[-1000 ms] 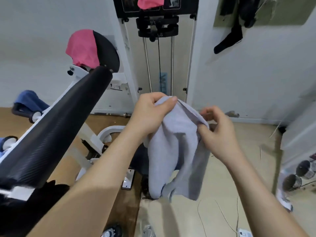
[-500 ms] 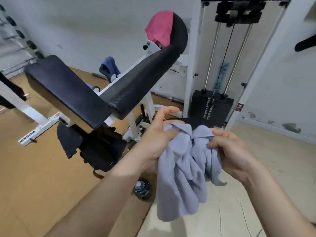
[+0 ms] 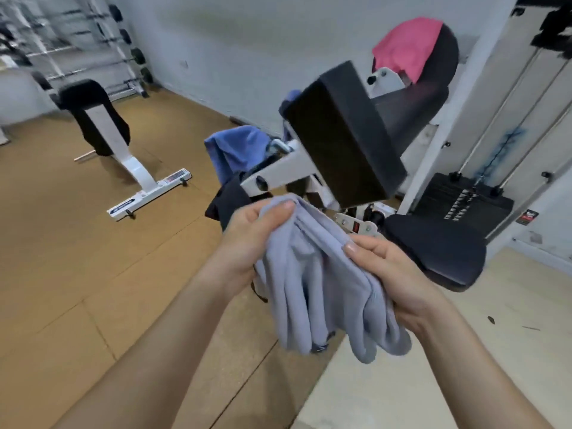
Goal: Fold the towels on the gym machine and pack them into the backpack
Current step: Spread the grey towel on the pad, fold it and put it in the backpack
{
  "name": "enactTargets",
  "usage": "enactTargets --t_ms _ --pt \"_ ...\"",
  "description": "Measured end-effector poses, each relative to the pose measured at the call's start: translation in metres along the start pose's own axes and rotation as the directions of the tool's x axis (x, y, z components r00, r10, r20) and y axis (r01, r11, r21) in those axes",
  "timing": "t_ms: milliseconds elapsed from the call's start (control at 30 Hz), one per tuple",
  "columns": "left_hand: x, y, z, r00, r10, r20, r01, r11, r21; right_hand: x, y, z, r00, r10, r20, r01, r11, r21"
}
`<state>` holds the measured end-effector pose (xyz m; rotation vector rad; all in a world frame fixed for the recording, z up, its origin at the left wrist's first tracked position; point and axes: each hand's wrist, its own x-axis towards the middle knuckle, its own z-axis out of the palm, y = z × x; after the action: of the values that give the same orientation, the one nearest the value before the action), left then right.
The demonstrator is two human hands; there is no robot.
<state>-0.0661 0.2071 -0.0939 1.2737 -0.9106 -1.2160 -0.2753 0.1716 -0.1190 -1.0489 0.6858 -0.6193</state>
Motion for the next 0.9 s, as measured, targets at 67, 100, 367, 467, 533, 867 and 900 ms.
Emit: enactTargets --t_ms 67,100,367,467,533,867,900 --pt "0.008 0.01 -0.039 0.995 0.036 -0.093 -0.044 0.996 -0.081 0.018 0.006 0.037 0.993 0.013 0.121 -0.035 0.982 0.186" --pt "0.012 0.017 -0.055 0.992 0.054 -0.111 -0.065 0.993 -0.096 0.027 0.007 0.054 0.986 0.013 0.167 -0.057 0.962 0.266" --pt "0.086 0.04 -0.171 0.954 0.29 -0.074 -0.223 0.854 0.47 0.116 -0.045 0.155 0.992 -0.051 -0.116 0.106 0.831 0.546" --pt "0.126 0.048 -0.202 0.955 0.291 -0.061 -0.172 0.707 0.686 0.163 -0.077 0.167 0.985 -0.128 -0.115 0.169 0.833 0.526" --pt "0.155 0.058 -0.216 0.94 0.336 -0.066 -0.152 0.582 0.799 0.197 -0.094 0.169 0.977 -0.177 -0.117 0.212 0.808 0.55" --pt "0.357 0.122 -0.241 0.97 0.179 -0.162 -0.055 0.818 0.573 0.341 -0.146 0.128 0.564 -0.502 -0.656 0.668 0.744 0.006" --pt "0.375 0.124 -0.236 0.976 0.153 -0.156 -0.053 0.859 0.508 0.352 -0.151 0.123 0.516 -0.528 -0.675 0.67 0.739 -0.065"
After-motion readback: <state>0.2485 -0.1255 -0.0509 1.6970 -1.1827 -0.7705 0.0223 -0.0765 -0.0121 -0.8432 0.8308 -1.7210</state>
